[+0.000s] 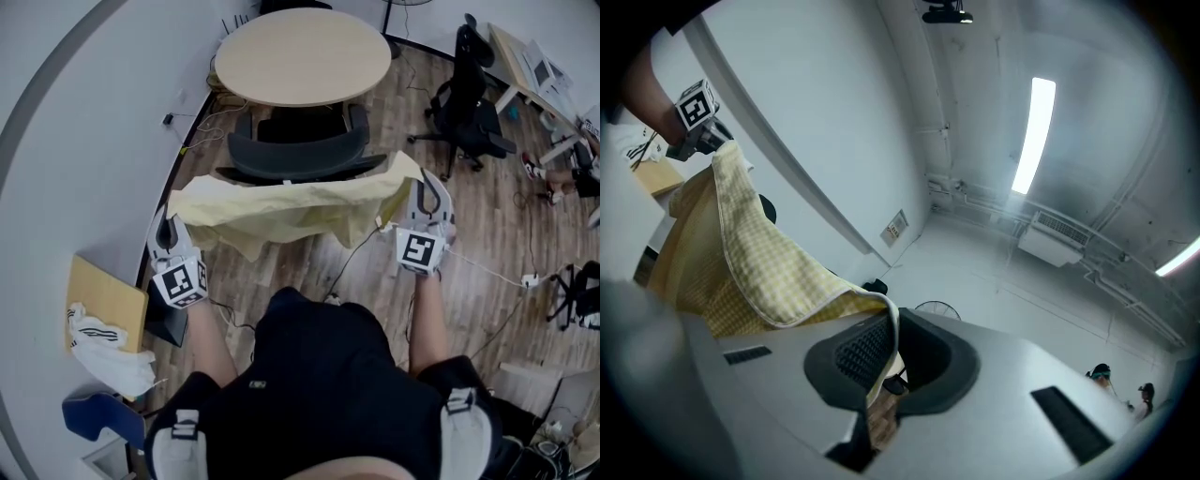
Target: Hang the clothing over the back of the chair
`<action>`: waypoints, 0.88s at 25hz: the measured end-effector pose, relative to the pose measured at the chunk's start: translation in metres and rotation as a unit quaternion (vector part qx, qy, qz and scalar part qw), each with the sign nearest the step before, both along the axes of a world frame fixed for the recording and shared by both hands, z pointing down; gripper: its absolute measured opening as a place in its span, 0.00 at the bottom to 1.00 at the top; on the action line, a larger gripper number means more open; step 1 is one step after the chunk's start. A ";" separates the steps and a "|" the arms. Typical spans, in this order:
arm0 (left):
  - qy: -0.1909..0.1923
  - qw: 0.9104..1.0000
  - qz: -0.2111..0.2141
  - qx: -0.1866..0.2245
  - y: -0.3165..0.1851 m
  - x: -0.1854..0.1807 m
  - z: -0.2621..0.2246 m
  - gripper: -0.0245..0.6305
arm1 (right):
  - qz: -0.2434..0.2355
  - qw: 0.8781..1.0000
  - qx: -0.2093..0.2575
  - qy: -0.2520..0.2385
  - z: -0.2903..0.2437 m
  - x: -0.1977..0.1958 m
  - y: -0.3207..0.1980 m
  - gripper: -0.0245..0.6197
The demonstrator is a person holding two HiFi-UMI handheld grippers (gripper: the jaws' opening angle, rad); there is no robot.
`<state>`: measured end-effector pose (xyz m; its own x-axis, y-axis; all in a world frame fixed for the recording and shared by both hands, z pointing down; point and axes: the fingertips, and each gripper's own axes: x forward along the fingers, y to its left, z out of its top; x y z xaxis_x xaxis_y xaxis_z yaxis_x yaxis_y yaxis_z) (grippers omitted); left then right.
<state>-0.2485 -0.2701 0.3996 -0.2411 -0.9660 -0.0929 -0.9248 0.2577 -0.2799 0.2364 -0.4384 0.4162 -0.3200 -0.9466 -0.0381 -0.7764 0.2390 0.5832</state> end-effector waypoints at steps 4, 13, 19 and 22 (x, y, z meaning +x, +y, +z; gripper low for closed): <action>-0.007 1.000 0.004 0.005 -0.013 -0.003 -0.007 0.05 | 0.000 1.000 0.007 -0.002 -0.004 -0.002 -0.011 0.04; -0.015 0.999 0.022 0.020 -0.083 -0.032 -0.018 0.05 | 0.022 1.000 0.020 0.009 -0.016 -0.027 -0.058 0.04; -0.022 0.998 0.047 0.028 -0.134 -0.049 -0.028 0.05 | 0.034 0.999 0.027 0.000 -0.033 -0.046 -0.091 0.04; -0.020 0.998 0.057 0.033 -0.156 -0.055 -0.030 0.05 | 0.042 0.999 0.025 0.003 -0.032 -0.053 -0.104 0.04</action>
